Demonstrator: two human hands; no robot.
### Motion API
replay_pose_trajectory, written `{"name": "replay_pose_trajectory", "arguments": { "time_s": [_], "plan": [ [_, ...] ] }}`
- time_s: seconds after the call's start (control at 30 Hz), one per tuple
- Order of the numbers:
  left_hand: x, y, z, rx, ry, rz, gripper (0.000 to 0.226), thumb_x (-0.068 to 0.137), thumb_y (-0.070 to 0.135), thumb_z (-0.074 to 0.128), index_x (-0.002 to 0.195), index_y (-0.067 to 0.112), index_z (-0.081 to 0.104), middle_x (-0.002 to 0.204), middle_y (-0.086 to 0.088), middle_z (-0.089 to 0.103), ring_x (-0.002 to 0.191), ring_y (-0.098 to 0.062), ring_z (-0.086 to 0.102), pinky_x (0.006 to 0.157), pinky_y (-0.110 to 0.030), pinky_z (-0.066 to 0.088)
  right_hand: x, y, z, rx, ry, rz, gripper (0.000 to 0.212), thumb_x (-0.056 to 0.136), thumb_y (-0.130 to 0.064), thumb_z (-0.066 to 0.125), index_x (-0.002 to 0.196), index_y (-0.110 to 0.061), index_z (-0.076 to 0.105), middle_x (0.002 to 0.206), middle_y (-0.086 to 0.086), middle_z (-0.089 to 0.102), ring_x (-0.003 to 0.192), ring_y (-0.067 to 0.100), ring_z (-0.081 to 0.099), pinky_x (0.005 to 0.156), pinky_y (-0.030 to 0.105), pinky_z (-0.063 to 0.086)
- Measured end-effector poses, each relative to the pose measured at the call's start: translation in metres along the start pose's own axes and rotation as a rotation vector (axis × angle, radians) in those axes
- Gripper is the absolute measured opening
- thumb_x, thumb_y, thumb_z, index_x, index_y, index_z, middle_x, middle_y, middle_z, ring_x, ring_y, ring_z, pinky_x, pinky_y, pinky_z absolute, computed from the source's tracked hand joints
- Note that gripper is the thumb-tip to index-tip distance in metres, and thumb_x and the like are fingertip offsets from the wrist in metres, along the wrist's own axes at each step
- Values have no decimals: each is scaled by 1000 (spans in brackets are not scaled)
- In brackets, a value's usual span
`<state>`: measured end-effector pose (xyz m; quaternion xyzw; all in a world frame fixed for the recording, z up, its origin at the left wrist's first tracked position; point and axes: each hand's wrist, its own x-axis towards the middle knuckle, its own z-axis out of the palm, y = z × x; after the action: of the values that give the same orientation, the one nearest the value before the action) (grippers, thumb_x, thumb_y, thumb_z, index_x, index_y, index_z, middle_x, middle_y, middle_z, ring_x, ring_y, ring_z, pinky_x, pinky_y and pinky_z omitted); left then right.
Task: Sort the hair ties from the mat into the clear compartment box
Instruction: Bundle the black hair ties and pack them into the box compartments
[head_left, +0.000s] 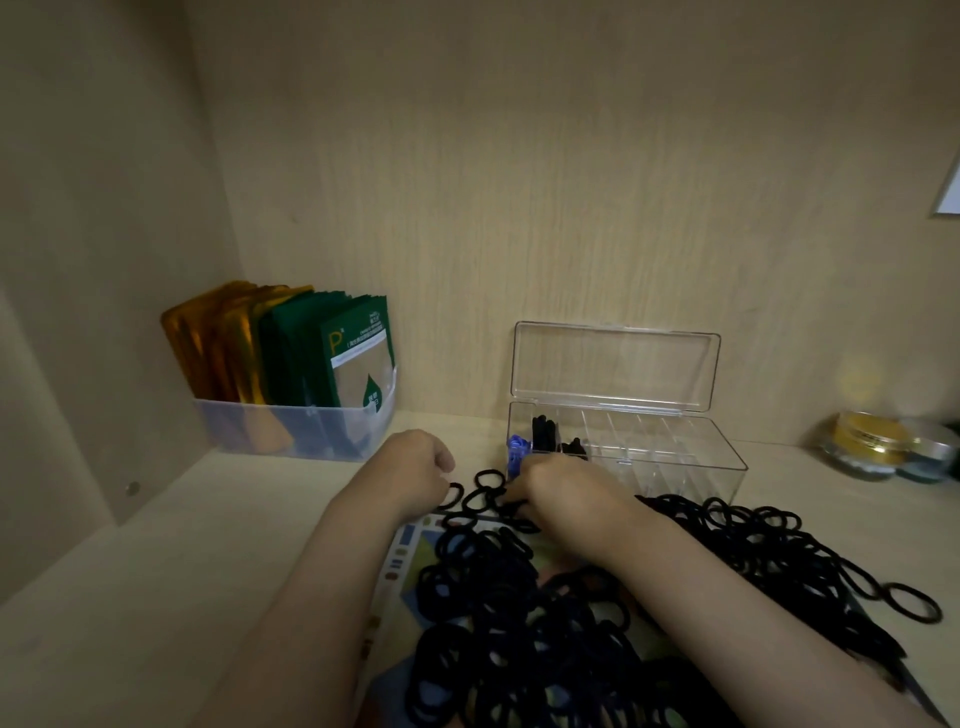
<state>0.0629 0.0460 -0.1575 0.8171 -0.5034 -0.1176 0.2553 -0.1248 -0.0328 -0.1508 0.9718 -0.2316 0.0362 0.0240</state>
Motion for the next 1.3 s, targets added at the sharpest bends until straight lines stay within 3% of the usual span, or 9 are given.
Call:
{"name": "replay_pose_trajectory", "arguments": {
  "time_s": [0.23, 0.43, 0.7, 0.77, 0.83, 0.93, 1.07, 1.17, 1.3],
  "plan": [
    [-3, 8, -6, 82, -38, 65, 19, 97, 14, 55, 103, 10, 72, 103, -6, 72, 97, -20, 66, 83, -26, 51, -7, -1, -8, 39, 65, -33, 22, 95, -19, 54, 111, -20, 70, 114, -2, 53, 93, 22, 61, 78, 39, 53],
    [-5, 14, -6, -290, -20, 194, 9, 94, 15, 62, 94, 23, 67, 82, 10, 63, 70, -1, 56, 64, -18, 42, -18, 8, -30, 459, 204, 15, 6, 91, -16, 64, 91, -16, 70, 85, -2, 69, 70, 1, 57, 67, 17, 45],
    [-2, 9, 11, -183, -149, 198, 25, 92, 16, 67, 113, 25, 75, 111, 4, 74, 98, -5, 66, 89, -21, 50, -30, 14, -45, 955, -217, 89, 19, 101, -8, 52, 98, -18, 68, 72, 3, 65, 48, 8, 54, 43, 18, 39],
    [0, 11, 15, -125, -145, 221, 28, 91, 16, 68, 117, 24, 74, 115, 3, 73, 97, -4, 63, 84, -14, 42, -29, 9, -41, 862, -245, 68, 22, 100, -9, 53, 98, -25, 69, 74, -5, 67, 54, 6, 57, 50, 18, 44],
    [1, 14, 18, -66, -151, 248, 29, 88, 18, 72, 116, 23, 75, 109, 3, 75, 84, 1, 61, 73, -7, 37, -24, 4, -31, 606, -194, 22, 27, 96, -12, 58, 106, -33, 70, 96, -13, 72, 82, 2, 66, 76, 22, 54],
    [1, 17, 16, -25, -95, 253, 18, 82, 18, 77, 99, 22, 80, 87, 5, 75, 65, 4, 56, 61, -9, 37, -19, -2, -20, 408, -191, -8, 42, 89, -11, 59, 123, -35, 68, 122, -12, 68, 111, 4, 61, 99, 28, 49],
    [-2, 19, 10, -37, -34, 270, 6, 84, 20, 74, 82, 22, 79, 73, 8, 66, 67, -6, 59, 62, -21, 43, -20, -4, -25, 406, -60, 5, 31, 87, -8, 63, 109, -27, 76, 93, -26, 60, 88, -10, 55, 85, 10, 41],
    [-7, 21, 0, -150, -25, 205, 8, 91, 21, 67, 84, 24, 68, 78, 9, 66, 76, -11, 62, 68, -25, 47, -21, 3, -30, 462, 36, 45, 21, 88, -10, 64, 100, -23, 75, 97, -17, 64, 89, -2, 61, 88, 20, 49],
    [-11, 22, -18, -251, -96, 180, 12, 97, 18, 58, 89, 25, 65, 78, 8, 73, 82, -12, 68, 85, -33, 52, -23, 8, -39, 615, 31, 96, 13, 93, -11, 63, 98, -16, 74, 90, -6, 73, 70, 4, 66, 69, 17, 51]
  ]
}}
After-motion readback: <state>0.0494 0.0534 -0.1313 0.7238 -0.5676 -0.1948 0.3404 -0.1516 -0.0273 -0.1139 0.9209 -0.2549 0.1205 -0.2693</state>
